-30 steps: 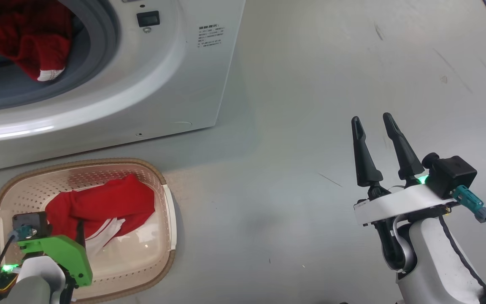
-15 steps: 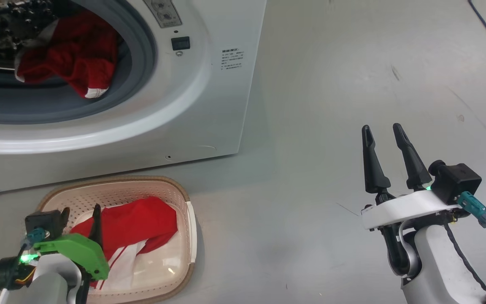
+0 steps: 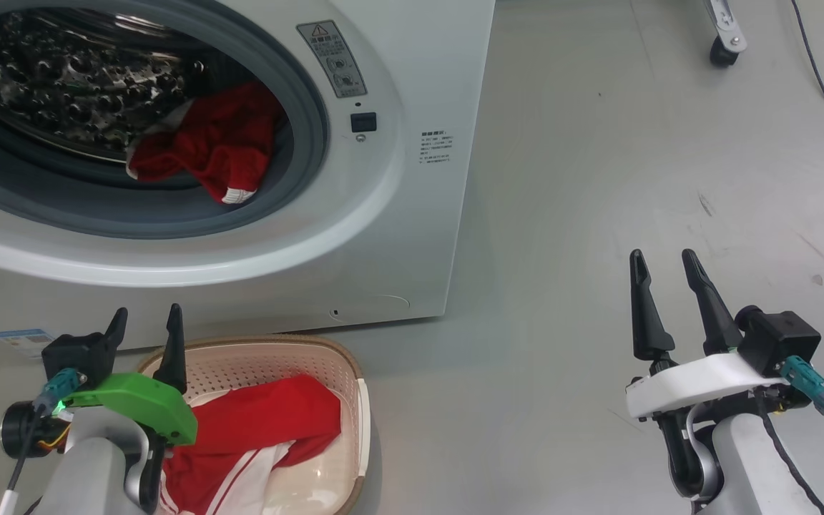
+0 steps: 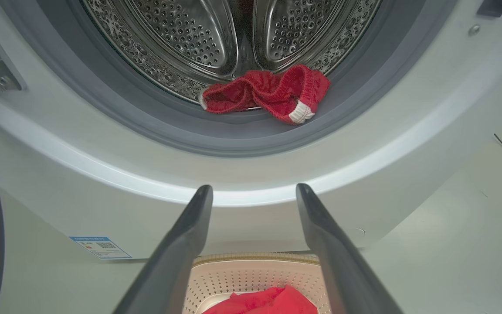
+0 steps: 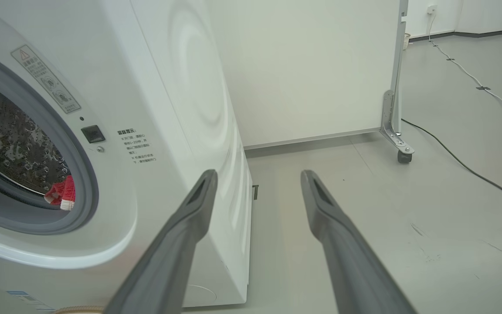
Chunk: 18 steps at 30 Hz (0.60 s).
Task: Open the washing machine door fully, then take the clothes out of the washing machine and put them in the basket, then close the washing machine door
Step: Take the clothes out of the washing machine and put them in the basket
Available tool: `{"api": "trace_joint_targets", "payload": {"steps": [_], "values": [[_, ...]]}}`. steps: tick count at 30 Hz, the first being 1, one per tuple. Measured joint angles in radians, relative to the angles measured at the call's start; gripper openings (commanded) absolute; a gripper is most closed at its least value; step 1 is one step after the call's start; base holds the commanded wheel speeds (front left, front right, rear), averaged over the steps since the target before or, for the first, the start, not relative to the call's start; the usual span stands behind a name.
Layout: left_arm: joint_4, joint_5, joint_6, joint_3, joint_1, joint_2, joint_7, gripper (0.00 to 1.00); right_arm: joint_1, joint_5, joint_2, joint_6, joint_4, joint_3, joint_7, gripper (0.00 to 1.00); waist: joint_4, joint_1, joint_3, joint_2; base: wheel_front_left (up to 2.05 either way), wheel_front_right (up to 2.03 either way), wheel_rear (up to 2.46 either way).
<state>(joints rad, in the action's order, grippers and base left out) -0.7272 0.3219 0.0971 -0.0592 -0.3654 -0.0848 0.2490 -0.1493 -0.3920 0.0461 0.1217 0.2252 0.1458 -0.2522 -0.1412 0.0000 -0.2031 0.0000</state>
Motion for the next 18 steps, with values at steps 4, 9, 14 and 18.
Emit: {"api": "trace_joint_targets", "payload": {"steps": [4, 9, 14, 18], "values": [[0.033, 0.007, 0.002, 0.007, 0.018, 0.007, 0.0, 1.0, 0.022, 0.0, 0.003, 0.0, 0.002, -0.005, 0.0, 1.0, 0.019, 0.0, 0.038, 0.0, 0.0, 0.0, 0.0], [0.097, 0.003, 0.006, 0.009, 0.056, 0.007, 0.0, 1.0, 0.044, 0.001, 0.003, 0.0, 0.002, -0.006, 0.0, 1.0, 0.038, 0.0, 0.077, 0.0, 0.0, 0.0, 0.0], [0.179, -0.005, 0.007, 0.017, 0.086, 0.007, 0.002, 1.0, 0.058, 0.007, 0.003, 0.0, -0.003, -0.006, 0.0, 1.0, 0.047, 0.0, 0.098, 0.0, 0.0, 0.0, 0.0], [0.225, -0.007, 0.01, 0.023, 0.116, 0.008, 0.003, 1.0, 0.061, 0.007, 0.003, 0.0, -0.009, -0.006, 0.0, 1.0, 0.047, 0.0, 0.104, 0.0, 0.0, 0.0, 0.0]]}}
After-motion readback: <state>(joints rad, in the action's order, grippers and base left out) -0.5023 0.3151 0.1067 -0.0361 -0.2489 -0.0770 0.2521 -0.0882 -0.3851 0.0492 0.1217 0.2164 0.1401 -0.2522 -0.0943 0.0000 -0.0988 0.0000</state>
